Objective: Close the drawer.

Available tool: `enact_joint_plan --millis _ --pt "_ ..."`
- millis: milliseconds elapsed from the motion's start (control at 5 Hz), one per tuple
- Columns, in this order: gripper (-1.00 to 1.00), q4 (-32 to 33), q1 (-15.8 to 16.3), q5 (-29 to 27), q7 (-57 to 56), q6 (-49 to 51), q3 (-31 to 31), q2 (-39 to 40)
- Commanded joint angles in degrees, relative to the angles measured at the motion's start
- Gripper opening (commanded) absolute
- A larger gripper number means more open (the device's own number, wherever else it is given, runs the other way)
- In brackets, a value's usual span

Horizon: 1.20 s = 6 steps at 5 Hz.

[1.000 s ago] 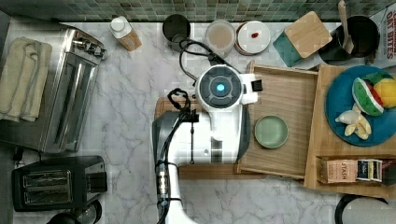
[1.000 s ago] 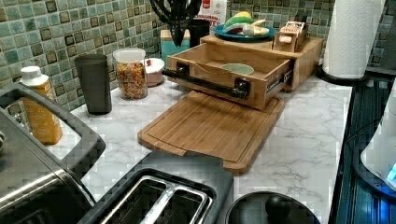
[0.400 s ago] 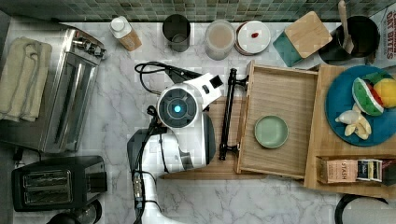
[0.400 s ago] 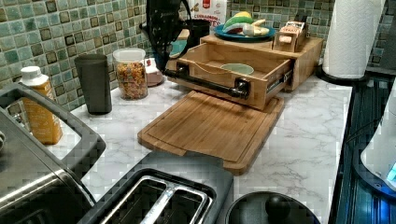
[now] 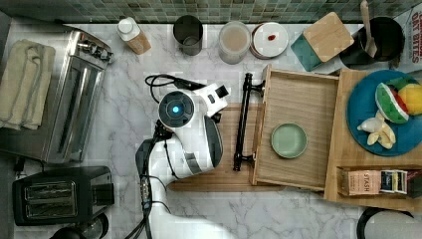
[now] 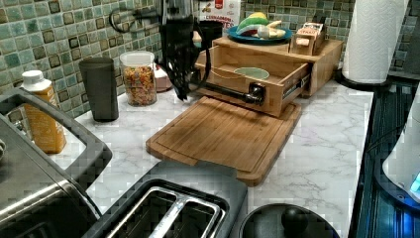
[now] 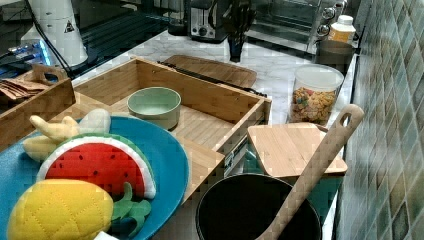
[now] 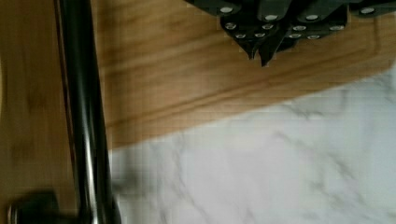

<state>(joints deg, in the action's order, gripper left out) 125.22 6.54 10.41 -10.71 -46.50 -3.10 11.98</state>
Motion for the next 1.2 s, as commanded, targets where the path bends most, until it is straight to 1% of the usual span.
enact_joint_plan --millis 200,400,600,1000,1200 --pt "-1.00 1.17 -0.01 9.75 8.04 -4.18 2.34 -1.32" --pt "-1.00 -1.24 -0.68 8.01 5.31 -0.97 2.23 -0.35" --pt "-1.00 -4.14 -1.64 7.55 2.15 1.98 2.39 1.84" --pt "-1.00 -1.40 -4.18 6.36 -3.62 -2.25 3.26 0.82" --pt "-1.00 -0.96 -5.63 5.40 -7.34 -2.27 3.69 0.71"
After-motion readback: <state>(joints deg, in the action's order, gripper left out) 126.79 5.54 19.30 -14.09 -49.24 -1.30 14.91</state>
